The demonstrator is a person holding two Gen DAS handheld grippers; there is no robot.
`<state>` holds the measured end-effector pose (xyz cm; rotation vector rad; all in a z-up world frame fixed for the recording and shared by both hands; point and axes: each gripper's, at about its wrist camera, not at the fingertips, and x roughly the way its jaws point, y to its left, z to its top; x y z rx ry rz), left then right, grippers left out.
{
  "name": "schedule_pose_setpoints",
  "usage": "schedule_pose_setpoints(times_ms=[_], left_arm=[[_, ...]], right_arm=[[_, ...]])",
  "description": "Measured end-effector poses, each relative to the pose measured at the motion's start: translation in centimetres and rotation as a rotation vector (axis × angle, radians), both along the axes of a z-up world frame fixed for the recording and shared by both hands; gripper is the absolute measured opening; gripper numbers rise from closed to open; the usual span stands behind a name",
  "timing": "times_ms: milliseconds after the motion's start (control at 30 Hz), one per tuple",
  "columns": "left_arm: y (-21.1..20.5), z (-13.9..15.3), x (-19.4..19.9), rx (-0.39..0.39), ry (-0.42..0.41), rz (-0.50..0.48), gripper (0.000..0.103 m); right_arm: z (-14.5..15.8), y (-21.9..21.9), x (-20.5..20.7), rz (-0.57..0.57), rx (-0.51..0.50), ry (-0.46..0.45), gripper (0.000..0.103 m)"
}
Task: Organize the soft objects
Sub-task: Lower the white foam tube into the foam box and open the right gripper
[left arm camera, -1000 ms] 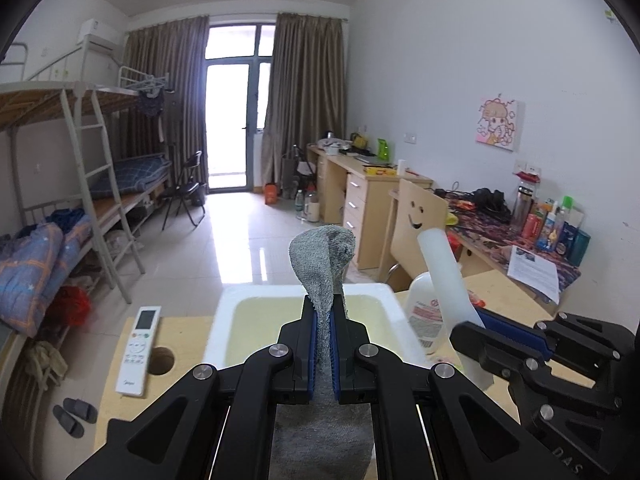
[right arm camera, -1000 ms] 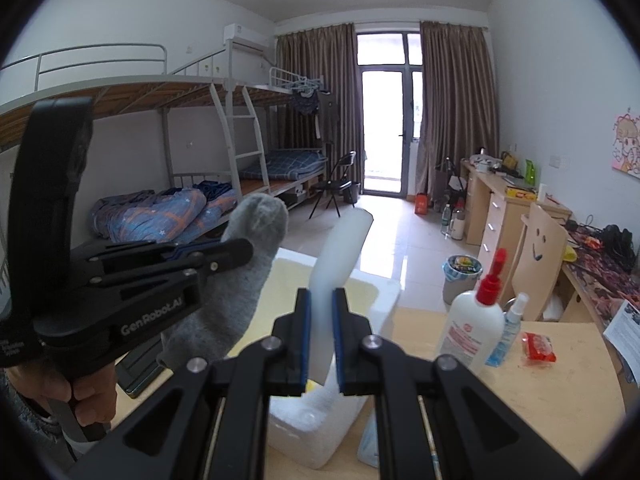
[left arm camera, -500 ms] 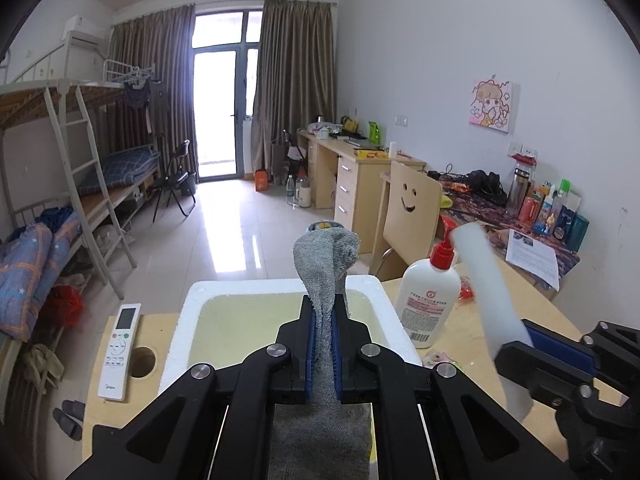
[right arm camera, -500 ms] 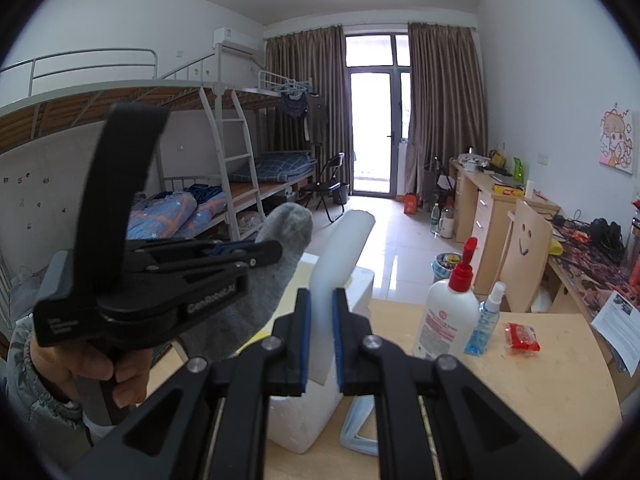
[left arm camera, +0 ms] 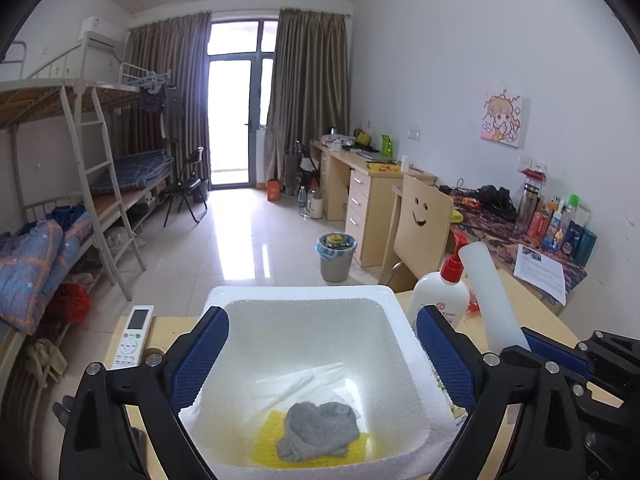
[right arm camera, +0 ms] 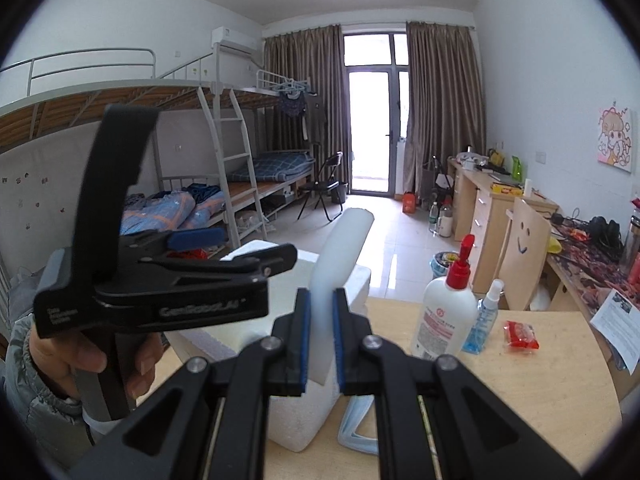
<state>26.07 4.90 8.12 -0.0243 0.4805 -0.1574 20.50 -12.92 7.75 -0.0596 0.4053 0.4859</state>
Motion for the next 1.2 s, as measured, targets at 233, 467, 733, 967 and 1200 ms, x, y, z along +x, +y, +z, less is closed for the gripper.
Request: schedule_pose_setpoints(times_ms=[233,467,733,967,1200], left_arm=[[0.9,0.5,-1.8,0.012,-0.017,0.033,0.097],[2.2,1.2,-4.2,0.020,-0.042,0.078,0.100],[4.0,1.5,-6.7,0.019,-0.075,0.151,0.102],[5.3,1.3,-7.9,0.042,-0.080,0.195,0.102],[6.8,1.0,-8.3,0.034,-0.070,0.249,0.102]], right_arm=[[-0.2,0.4,0.4,0.009,0.004,0.015,0.013],[-0.3,1.5,0.6,0.042,0.004,0.020,0.013],[-0.3,3.1,0.8,0.083,0.008,0.025,0.013],[-0.4,4.8,1.6,0.115,0.009,0.034,0.013],[-0.4,6.4,2.4,0.141,0.007,0.038,0.013]])
